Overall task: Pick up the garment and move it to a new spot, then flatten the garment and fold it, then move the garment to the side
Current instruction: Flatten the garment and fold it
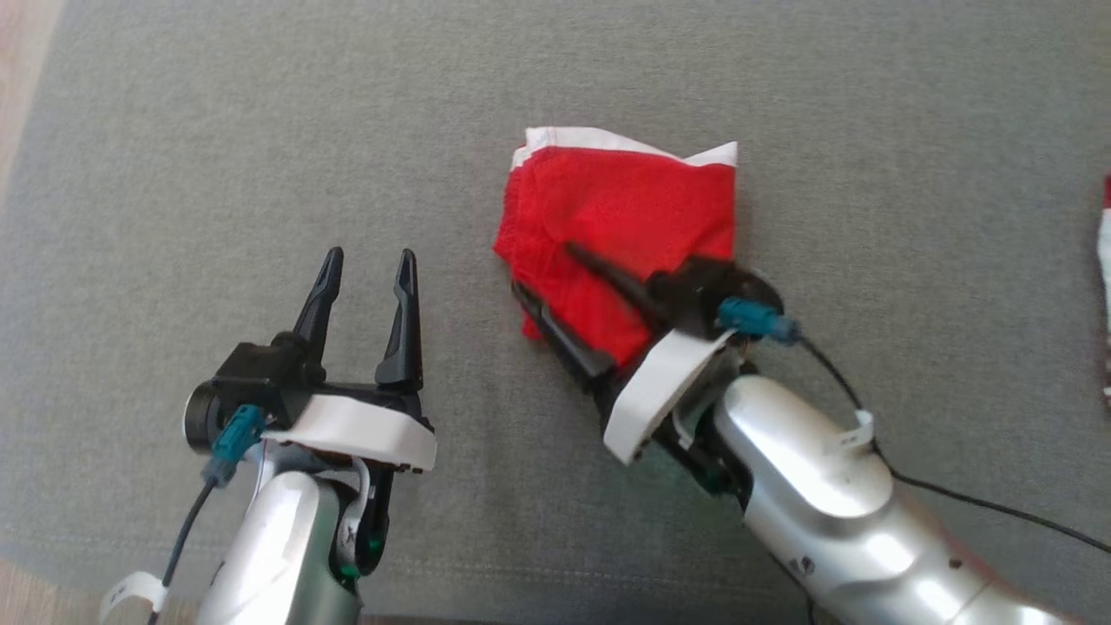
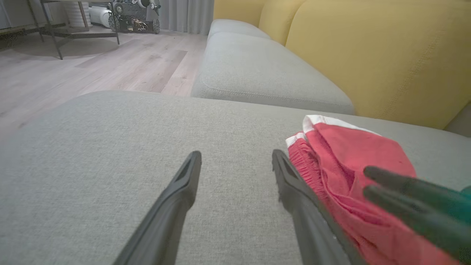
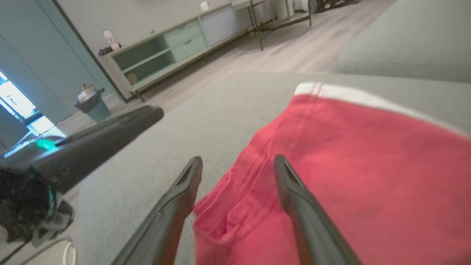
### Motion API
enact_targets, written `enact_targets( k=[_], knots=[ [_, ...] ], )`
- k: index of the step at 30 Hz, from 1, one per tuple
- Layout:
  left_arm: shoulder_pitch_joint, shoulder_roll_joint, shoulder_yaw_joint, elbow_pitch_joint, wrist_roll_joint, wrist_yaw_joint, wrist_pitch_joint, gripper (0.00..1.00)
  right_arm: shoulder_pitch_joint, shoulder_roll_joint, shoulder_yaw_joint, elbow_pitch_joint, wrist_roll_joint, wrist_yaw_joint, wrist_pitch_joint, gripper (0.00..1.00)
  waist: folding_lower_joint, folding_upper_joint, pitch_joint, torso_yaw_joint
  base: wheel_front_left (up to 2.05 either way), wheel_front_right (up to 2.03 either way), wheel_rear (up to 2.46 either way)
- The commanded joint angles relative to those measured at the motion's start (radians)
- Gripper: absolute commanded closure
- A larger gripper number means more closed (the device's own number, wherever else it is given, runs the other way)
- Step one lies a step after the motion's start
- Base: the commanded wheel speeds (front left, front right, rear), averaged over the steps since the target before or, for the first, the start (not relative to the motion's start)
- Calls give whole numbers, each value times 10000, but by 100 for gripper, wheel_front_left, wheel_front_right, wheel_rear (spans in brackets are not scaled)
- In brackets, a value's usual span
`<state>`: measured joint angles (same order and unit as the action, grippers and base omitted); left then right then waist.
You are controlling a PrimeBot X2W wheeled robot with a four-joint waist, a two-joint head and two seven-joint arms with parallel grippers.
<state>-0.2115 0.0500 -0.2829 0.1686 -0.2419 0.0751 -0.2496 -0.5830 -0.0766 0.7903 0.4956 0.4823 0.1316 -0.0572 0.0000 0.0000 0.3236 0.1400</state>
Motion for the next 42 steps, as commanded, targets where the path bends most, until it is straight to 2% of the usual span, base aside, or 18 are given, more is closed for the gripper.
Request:
enact_targets(
  k=[1,4,7,14,19,22,29,42],
  knots=[
    [-245,51,361,-251,27,-30,-122,0,-223,262,-95,-488,-64,-9,-512,0,0,0,-97,-169,0,0,0],
    [-220,52,421,-234,70,-34,-122,0,-222,251,-354,-738,-65,-9,-931,0,0,0,-196,-288,0,0,0],
    [-153,77,529,-237,132,-23,-122,0,3,63,-1095,-1113,-35,-9,-1275,0,0,0,-360,-487,0,0,0],
    [58,238,743,-372,295,19,-122,0,1309,-647,-4062,-1987,-938,-9,-1581,0,0,0,-678,-965,0,0,0],
    [210,386,858,-505,367,78,-122,0,2679,-814,-5918,-2865,-1690,-9,-1272,0,0,0,-876,-1254,0,0,0],
    [294,504,946,-567,362,110,-122,0,3364,-765,-6614,-3490,-2012,-9,-983,0,0,0,-960,-1392,0,0,0],
    [801,690,1096,-755,265,255,-52,0,4243,-518,-6991,-4558,-2344,-9,-399,0,0,0,-1241,-1625,0,0,0],
    [2063,821,1063,-999,86,477,172,0,5859,-243,-7188,-5439,-2661,-9,301,0,0,0,-2358,-1601,0,0,0]
  ],
)
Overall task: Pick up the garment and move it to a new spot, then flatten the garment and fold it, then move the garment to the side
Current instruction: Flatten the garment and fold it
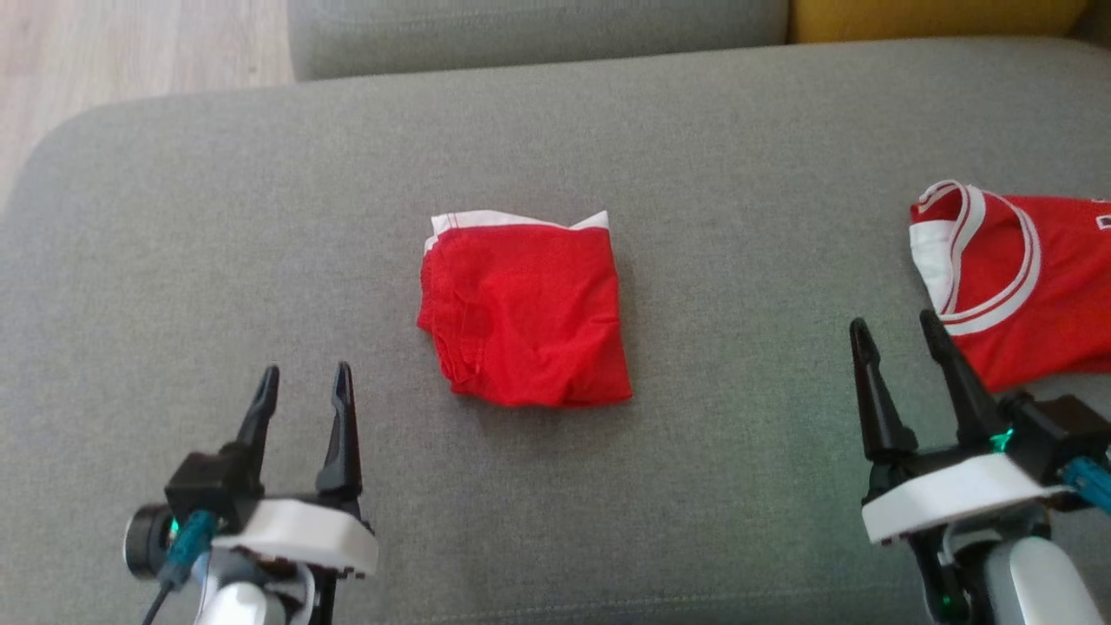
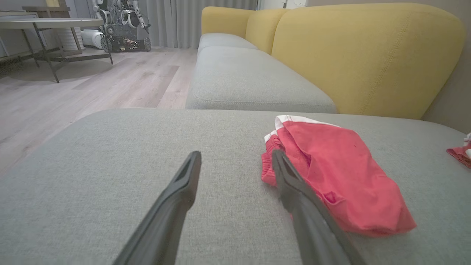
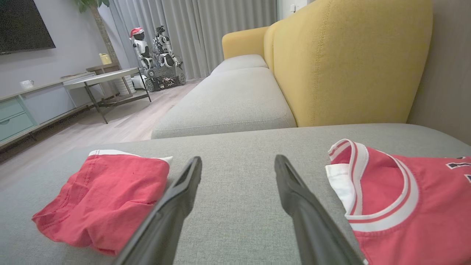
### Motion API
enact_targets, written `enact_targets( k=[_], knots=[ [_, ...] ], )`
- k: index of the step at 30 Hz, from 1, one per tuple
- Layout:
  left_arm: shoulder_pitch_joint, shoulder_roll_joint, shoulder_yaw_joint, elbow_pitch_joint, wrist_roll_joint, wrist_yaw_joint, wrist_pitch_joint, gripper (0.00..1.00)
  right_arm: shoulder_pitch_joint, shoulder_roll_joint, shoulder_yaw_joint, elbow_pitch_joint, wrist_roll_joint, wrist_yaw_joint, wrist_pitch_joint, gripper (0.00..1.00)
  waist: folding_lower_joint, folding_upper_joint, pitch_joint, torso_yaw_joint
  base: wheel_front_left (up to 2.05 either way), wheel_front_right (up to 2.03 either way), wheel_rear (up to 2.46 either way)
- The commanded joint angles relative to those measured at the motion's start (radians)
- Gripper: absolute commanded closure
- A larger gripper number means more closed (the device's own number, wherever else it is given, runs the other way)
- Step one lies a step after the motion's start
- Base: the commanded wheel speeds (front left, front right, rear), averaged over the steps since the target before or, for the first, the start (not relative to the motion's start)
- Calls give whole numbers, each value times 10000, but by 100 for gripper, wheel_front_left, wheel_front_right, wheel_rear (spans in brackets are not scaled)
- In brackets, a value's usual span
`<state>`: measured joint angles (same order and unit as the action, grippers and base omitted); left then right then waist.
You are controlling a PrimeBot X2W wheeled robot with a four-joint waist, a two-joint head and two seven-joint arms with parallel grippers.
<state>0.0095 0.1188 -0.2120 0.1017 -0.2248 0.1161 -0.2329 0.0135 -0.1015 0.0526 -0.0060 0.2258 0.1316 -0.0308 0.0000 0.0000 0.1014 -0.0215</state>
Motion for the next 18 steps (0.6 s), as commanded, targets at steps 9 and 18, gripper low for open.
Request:
enact_targets(
  k=[9,18],
  knots=[
    [328,138,334,-275,-213,175,59,0,449,97,222,-686,-162,-9,366,0,0,0,-696,61,0,0,0],
    [577,218,258,-392,-214,285,191,0,753,172,177,-985,-329,-9,522,0,0,0,-991,57,0,0,0]
  ],
)
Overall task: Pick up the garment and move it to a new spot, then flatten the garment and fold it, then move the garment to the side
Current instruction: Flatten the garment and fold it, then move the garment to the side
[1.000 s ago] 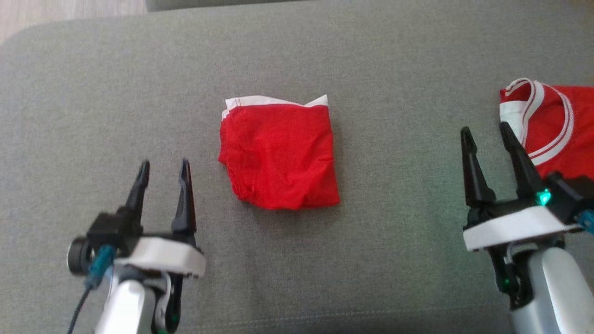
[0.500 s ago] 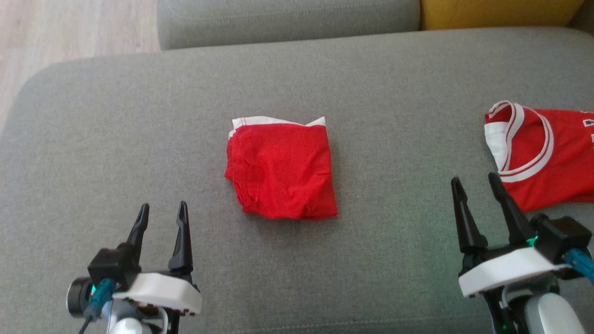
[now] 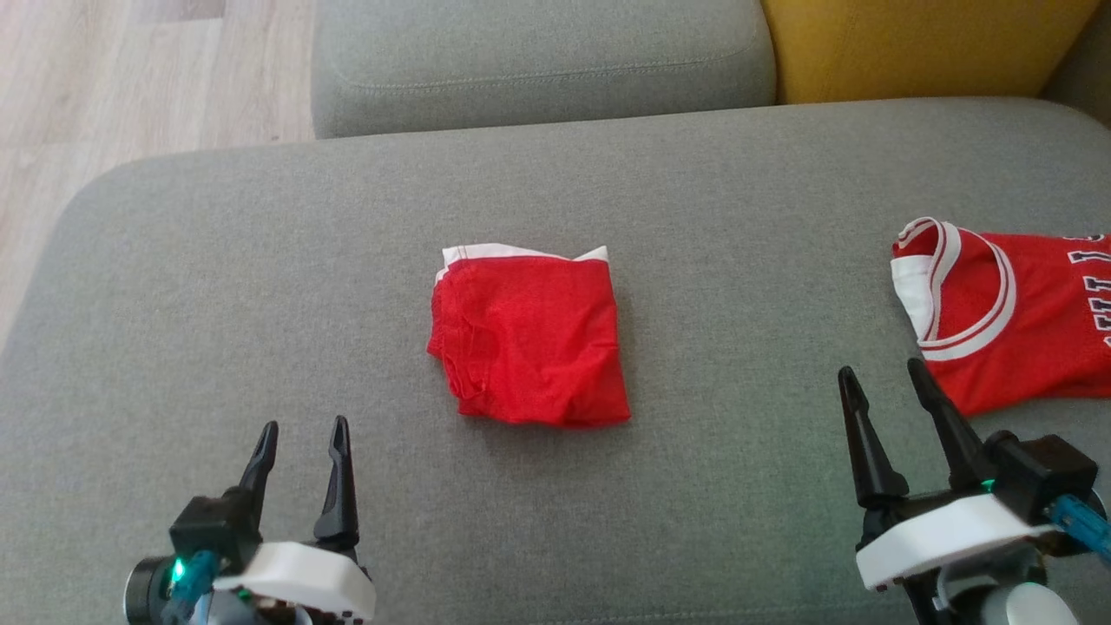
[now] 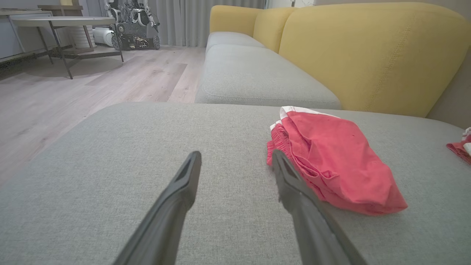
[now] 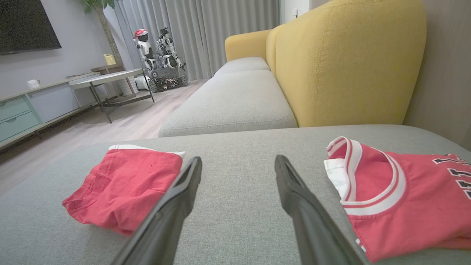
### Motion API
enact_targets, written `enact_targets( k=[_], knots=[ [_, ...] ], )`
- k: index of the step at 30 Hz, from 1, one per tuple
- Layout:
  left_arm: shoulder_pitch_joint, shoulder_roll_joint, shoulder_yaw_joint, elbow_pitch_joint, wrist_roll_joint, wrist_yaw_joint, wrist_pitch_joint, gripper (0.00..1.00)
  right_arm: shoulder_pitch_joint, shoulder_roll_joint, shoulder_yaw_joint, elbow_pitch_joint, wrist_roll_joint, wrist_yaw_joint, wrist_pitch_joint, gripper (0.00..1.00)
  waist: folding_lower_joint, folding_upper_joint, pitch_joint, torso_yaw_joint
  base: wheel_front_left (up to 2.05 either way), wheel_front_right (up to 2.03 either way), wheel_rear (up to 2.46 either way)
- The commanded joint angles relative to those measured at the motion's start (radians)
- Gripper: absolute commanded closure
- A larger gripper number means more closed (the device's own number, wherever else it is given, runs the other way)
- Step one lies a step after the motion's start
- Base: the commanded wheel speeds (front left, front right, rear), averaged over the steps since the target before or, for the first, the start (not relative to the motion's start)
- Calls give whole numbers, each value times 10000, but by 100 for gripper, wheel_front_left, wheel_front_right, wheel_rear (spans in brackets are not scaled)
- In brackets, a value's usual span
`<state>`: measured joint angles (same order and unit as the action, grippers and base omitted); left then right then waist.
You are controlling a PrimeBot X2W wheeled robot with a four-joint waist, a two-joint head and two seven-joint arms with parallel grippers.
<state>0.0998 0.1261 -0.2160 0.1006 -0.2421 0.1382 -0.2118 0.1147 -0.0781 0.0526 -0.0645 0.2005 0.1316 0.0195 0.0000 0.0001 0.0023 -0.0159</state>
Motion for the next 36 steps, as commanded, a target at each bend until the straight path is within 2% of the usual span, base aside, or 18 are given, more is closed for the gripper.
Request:
enact_targets(
  k=[1,23,31,36],
  knots=[
    [-317,157,294,-397,-45,72,-6,0,-247,-52,175,-420,-84,-9,34,0,0,-1,-10,3,0,0,0],
    [-366,263,143,-555,-103,221,95,0,-227,44,97,-436,-67,-9,89,0,0,-1,-31,114,0,0,0],
    [-817,169,-46,-614,-50,207,93,0,-608,26,-100,112,32,-9,-91,0,0,-1,350,757,0,0,0],
    [-1555,-27,-284,-601,-17,83,-41,0,-1382,-251,32,934,110,-9,-258,0,0,-1,953,1636,0,0,0]
  ],
)
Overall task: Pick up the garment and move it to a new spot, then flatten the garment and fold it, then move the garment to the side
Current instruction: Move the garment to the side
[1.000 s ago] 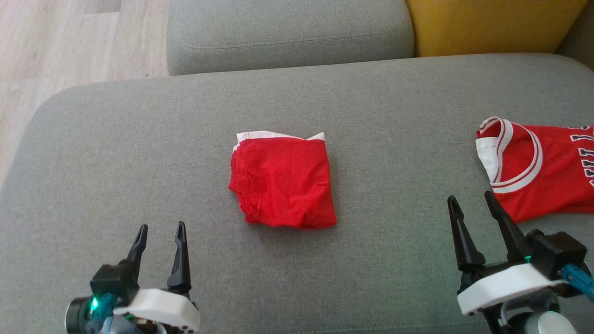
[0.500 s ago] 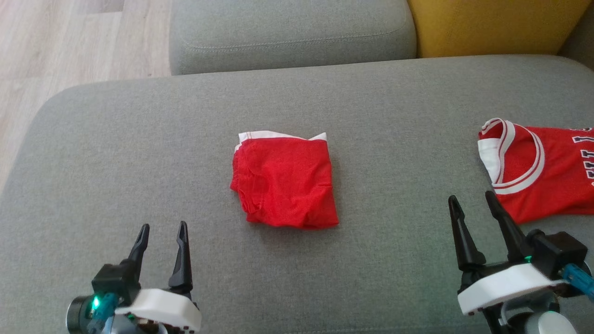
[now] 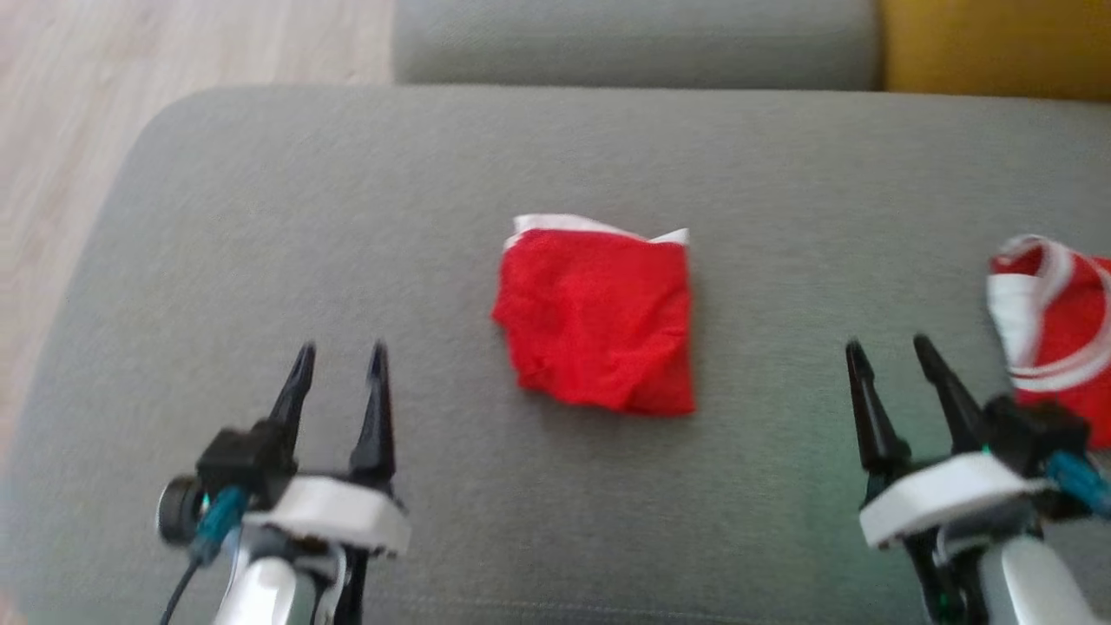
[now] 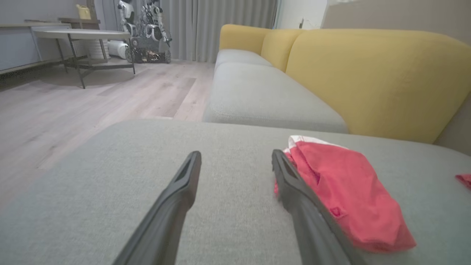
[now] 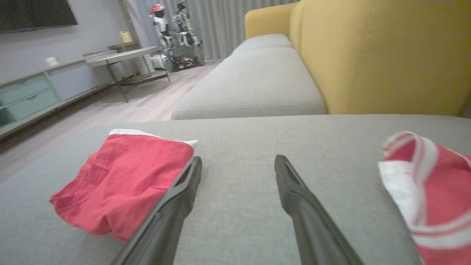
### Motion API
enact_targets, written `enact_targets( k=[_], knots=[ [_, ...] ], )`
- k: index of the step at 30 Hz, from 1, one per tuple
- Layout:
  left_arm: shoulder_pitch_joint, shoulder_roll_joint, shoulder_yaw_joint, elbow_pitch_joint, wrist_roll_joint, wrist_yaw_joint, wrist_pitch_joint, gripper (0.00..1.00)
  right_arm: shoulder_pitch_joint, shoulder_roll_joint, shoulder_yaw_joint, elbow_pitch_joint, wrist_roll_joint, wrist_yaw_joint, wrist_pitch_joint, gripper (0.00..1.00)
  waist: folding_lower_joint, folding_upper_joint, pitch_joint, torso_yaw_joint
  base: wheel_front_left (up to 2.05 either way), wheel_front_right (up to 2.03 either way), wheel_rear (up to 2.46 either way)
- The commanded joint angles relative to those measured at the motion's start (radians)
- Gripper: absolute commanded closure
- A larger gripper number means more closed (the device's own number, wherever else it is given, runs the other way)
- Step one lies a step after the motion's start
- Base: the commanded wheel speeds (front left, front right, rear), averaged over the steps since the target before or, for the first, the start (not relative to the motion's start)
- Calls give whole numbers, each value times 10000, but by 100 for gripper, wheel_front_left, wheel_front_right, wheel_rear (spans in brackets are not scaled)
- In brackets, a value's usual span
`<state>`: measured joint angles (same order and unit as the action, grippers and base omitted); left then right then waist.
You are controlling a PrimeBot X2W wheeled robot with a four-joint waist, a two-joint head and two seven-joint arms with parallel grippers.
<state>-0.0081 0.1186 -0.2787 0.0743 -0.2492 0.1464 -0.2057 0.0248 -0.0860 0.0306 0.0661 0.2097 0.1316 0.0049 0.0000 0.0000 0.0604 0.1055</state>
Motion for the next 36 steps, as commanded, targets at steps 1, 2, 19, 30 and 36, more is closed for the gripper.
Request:
enact_targets(
  k=[1,2,19,30,36],
  knots=[
    [-635,-3,286,-310,56,-30,-140,0,-660,-243,285,-195,37,-9,-148,0,0,0,516,629,0,0,0],
    [-790,-56,237,-271,51,-57,-185,0,-840,-322,329,15,47,-9,-157,0,0,0,635,826,0,0,0],
    [-1719,-541,21,286,-118,-156,-556,0,-3167,-304,1748,4681,959,-9,-278,0,0,0,1392,2186,0,0,0],
    [-1757,-603,234,171,62,-247,-560,0,-3856,-234,2890,5892,1679,-9,174,100,0,0,1468,1685,0,0,0],
    [-1722,-553,516,62,236,-298,-560,0,-4045,-588,3432,5429,1505,-9,-150,100,0,0,1515,784,0,0,0]
  ],
)
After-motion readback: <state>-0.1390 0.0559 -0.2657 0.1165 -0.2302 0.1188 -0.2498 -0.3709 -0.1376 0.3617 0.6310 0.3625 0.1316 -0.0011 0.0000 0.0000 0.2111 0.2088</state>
